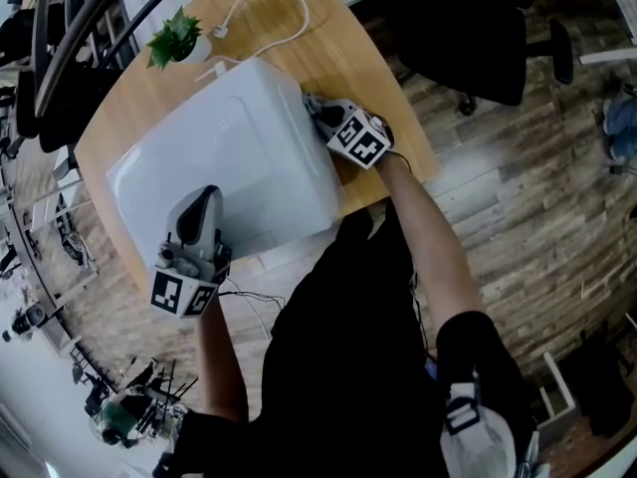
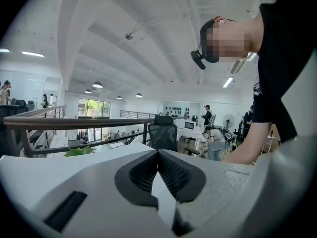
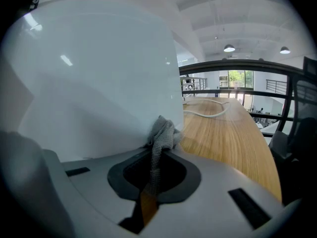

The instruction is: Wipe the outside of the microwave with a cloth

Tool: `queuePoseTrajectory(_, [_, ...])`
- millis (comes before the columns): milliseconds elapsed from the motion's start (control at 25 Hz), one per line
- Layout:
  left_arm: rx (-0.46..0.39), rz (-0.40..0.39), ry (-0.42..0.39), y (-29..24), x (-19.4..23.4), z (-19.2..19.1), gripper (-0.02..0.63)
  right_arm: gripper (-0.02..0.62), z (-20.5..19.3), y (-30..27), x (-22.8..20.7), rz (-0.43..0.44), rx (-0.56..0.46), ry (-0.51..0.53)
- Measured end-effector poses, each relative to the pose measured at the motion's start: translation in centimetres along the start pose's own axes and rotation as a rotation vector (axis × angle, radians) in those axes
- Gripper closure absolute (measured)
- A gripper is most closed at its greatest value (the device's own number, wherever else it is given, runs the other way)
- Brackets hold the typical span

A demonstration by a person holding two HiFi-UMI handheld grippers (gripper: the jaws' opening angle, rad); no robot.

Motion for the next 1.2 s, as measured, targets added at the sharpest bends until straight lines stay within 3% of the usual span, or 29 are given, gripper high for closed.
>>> queuePoseTrajectory(1200, [0.006,-0.008,-0.004,-0.1,0.0,-0.1,0.604,0.578,-4.1,5.6,9.0,0.05,0.05,0.051])
Point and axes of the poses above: the fingertips, and each gripper's own axes: y backward along the fingers, x to its left, z out of its top, the point moved 6 cm from there along y, backward along the fingers, and after that the axes turned 12 degrees about y, right-handed, at the moved point
